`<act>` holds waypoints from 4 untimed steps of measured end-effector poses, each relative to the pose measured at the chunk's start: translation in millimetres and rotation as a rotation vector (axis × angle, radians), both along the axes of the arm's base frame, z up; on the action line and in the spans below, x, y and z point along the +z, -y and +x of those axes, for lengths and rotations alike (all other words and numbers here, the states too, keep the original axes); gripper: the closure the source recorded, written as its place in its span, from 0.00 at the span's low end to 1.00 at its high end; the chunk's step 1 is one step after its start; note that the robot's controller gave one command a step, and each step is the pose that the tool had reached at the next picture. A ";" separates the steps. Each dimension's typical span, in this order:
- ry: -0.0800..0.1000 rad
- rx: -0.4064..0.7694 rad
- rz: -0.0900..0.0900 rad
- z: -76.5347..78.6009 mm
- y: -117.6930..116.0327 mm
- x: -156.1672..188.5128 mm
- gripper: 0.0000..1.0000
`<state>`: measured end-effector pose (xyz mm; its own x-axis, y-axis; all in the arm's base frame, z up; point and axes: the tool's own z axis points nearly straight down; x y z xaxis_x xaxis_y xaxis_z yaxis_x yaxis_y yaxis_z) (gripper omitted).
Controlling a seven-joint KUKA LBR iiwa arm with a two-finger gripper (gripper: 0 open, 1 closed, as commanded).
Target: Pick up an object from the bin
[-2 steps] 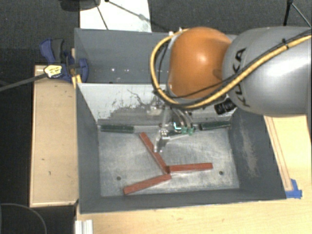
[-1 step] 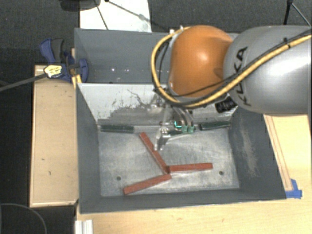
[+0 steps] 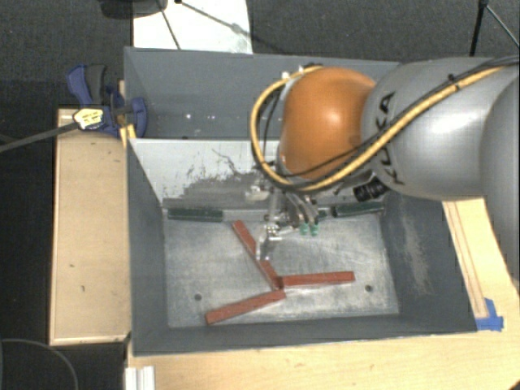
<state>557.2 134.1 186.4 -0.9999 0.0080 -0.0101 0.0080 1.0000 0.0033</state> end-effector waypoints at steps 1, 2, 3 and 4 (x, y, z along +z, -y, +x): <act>-0.004 -0.020 -0.001 3.5 16.9 -61.4 0.00; 0.004 -0.118 0.003 3.2 38.7 -110.9 1.00; 0.004 -0.119 0.003 3.2 38.7 -110.9 1.00; -0.006 -0.128 -0.002 -12.6 64.2 48.0 1.00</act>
Offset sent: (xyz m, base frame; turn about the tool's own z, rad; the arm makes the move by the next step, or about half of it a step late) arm -0.0013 -0.0406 -0.1164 0.1174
